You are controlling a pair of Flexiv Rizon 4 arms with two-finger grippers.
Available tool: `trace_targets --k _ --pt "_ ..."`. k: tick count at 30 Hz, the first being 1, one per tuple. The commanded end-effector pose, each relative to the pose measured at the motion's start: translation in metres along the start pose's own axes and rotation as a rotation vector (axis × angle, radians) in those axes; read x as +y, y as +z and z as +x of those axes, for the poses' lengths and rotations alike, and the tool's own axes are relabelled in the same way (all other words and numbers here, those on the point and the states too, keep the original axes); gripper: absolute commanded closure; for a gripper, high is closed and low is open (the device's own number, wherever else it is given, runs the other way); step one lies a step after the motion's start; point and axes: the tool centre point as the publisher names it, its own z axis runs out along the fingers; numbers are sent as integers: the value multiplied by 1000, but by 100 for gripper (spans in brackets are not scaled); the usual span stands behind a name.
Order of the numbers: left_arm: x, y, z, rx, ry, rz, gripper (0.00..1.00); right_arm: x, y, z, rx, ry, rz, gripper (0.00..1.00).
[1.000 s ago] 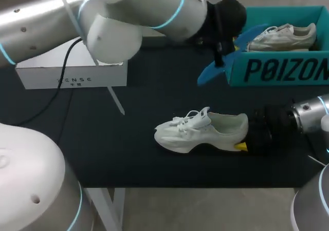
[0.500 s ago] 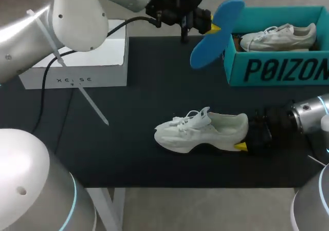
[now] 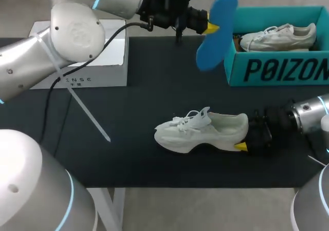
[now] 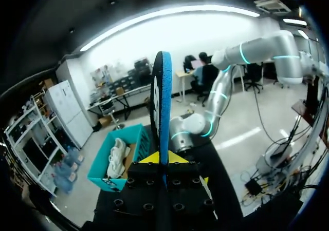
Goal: Take the shoe out of the shoebox, open the shoe tongue, remove and reinsert the insole, then place the shoe into the shoebox
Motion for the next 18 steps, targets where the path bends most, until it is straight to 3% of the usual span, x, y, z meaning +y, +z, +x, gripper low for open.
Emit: trace_targets --k 1,4,11,18 --pt "3 -20 -28 216 -111 142 100 -7 6 0 -1 0 2 100" --pt "2 -30 -45 339 -180 189 100 -7 6 0 -1 0 2 100" --pt "-2 -51 -82 467 -277 236 100 -7 6 0 -1 0 2 100" --pt "-21 -71 -96 497 -310 220 100 -7 6 0 -1 0 2 100"
